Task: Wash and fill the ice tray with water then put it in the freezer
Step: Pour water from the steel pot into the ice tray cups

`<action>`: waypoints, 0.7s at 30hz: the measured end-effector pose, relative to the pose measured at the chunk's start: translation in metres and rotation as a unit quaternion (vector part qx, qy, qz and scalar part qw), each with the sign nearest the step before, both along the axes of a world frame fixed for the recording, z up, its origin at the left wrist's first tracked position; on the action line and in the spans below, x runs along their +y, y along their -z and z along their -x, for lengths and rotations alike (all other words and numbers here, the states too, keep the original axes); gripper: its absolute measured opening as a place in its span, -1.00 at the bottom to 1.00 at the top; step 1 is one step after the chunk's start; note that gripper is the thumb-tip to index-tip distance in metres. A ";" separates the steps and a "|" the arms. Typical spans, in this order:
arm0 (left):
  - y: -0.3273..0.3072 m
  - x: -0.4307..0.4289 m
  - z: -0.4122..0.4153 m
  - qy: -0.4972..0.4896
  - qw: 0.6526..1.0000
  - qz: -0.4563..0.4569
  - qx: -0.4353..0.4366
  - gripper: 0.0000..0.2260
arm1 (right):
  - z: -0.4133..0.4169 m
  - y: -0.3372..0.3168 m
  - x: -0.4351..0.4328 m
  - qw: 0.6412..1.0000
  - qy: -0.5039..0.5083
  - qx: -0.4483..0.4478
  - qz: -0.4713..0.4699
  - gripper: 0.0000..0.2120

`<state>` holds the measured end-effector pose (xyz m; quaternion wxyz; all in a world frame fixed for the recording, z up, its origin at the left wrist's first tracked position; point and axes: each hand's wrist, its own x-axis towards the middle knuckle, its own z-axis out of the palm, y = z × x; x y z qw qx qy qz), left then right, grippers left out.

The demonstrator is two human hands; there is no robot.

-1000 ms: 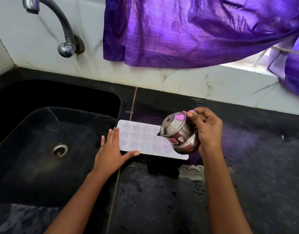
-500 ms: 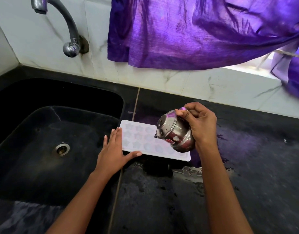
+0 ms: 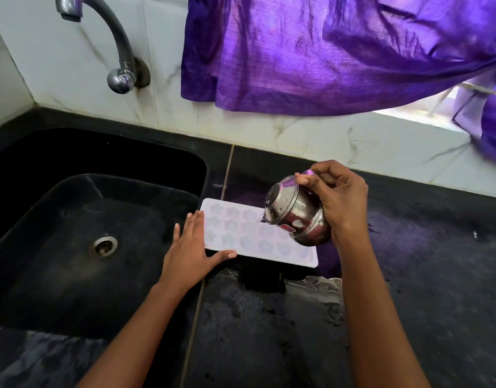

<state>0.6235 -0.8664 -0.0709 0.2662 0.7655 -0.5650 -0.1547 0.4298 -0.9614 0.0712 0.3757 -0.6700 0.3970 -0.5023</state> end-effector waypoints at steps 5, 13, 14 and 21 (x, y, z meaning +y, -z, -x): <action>0.001 0.000 0.000 0.000 1.000 0.003 0.001 0.03 | 0.000 -0.005 -0.001 1.000 -0.003 -0.004 0.008 -0.81; 0.001 0.000 -0.001 0.002 1.000 0.009 0.005 0.04 | 0.000 -0.007 -0.002 1.000 -0.009 -0.020 -0.001 -0.81; 0.001 0.000 -0.001 0.001 1.000 0.009 0.003 0.05 | 0.000 -0.006 -0.002 1.000 -0.007 -0.017 -0.002 -0.81; 0.000 0.002 0.000 0.002 1.000 0.007 0.009 0.04 | 0.002 0.001 0.000 0.999 -0.001 -0.035 -0.034 -0.82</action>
